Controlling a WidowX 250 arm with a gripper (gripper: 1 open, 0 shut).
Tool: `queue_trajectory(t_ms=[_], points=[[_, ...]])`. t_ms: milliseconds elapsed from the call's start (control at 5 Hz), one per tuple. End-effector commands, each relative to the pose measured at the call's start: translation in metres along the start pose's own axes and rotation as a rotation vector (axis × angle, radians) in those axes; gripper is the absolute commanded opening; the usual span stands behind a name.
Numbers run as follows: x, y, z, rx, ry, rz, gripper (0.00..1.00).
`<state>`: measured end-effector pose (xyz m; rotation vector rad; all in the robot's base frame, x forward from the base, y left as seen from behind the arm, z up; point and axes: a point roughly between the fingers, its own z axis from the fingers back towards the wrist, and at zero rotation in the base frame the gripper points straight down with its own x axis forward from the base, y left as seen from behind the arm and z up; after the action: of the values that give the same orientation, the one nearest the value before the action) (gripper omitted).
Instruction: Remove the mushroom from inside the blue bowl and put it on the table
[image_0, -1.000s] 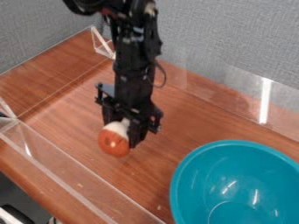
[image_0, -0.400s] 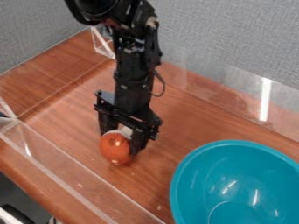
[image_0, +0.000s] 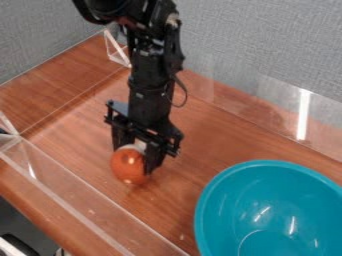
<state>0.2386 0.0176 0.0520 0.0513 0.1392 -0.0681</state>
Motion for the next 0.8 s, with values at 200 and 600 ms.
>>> queue_trajectory(t_ms=[200,600], points=[[0.008,-0.005,0.029,0.027,-0.089,0.008,1.00],[0.003,0.006,0.030,0.032,-0.083,0.030,1.00]])
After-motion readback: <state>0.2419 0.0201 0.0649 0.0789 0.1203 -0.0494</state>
